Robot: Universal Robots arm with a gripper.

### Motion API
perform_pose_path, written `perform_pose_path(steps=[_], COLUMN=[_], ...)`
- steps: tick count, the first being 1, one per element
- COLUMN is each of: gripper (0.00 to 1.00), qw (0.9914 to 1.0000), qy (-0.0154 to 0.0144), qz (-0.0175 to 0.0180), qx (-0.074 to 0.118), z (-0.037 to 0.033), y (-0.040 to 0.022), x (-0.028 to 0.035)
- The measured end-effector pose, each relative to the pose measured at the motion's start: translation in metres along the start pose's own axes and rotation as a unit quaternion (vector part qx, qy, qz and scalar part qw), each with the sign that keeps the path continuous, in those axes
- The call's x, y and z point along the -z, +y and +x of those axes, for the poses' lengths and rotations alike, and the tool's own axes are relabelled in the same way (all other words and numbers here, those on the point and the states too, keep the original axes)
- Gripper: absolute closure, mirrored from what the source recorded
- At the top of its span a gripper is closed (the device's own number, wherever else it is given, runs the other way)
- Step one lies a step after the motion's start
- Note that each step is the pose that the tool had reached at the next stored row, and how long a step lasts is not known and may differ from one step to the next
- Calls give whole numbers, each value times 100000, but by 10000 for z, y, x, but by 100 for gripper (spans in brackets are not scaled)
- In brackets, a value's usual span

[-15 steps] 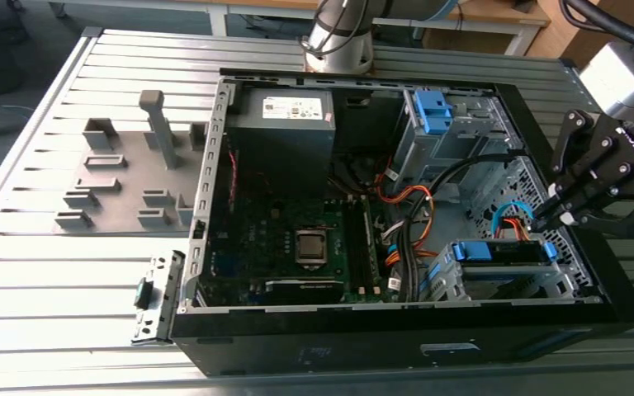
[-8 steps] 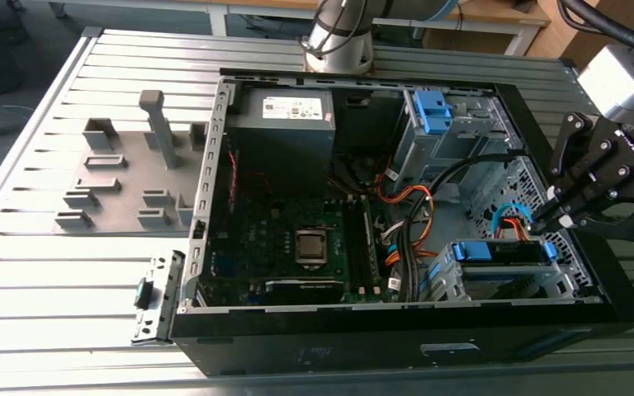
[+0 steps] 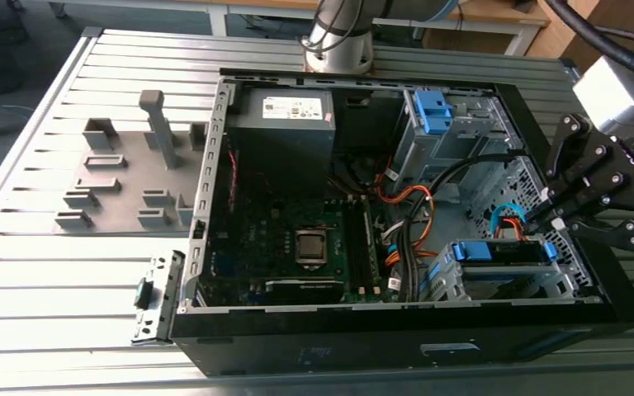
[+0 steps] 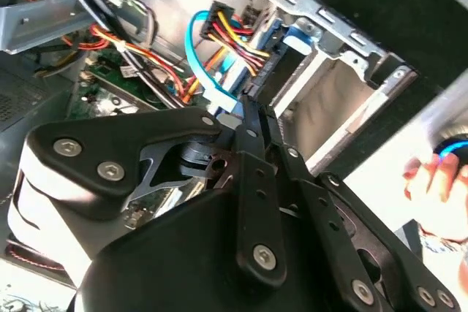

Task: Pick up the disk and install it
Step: 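Insert the second disk wire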

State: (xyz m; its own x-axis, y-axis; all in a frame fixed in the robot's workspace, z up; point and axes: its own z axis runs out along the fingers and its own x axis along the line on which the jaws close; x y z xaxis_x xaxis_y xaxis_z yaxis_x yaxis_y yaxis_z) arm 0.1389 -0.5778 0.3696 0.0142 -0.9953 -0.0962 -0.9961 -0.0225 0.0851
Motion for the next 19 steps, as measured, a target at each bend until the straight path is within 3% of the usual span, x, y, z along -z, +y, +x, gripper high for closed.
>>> perform_pose_path(steps=[2, 4, 12, 19], gripper=[84, 84, 84, 84], qw=[99998, 99997, 99996, 99992], qy=[-561, -800, -836, -1298], qz=[12, 13, -1, 6], qx=[47, 71, 69, 112], z=[34, 83, 113, 94], y=[22, 26, 14, 7], x=[-10, -33, -173, -235])
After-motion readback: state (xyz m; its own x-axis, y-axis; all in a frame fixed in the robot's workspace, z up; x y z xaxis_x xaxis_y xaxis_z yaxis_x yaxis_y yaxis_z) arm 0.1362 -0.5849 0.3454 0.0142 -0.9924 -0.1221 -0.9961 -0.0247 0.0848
